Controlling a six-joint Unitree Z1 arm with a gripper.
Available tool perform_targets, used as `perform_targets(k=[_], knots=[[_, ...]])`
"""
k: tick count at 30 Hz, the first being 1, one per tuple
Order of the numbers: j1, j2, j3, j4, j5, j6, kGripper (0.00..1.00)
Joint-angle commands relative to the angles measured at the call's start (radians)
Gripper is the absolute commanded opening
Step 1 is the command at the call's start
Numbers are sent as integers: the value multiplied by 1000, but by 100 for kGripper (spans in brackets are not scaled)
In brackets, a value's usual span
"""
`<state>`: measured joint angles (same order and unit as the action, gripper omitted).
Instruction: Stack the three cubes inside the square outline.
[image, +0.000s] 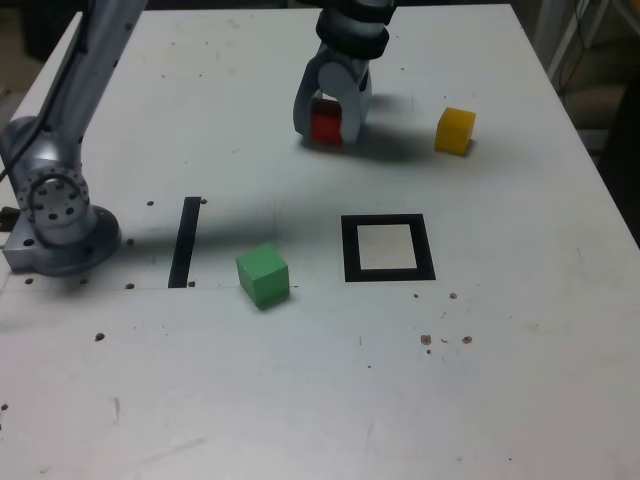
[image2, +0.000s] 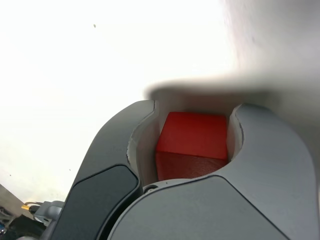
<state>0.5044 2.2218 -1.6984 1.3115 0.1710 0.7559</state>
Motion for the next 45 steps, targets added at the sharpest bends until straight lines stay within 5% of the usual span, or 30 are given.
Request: perform_targets(k=[1,22,32,45], knots=[[-14,-27,8,4,2,-8,31],[-331,-231,85,60,-75,-334,31],[-429,-229,67,73,-151,-514,31],[-499,-156,34,61,-206,-639,31]])
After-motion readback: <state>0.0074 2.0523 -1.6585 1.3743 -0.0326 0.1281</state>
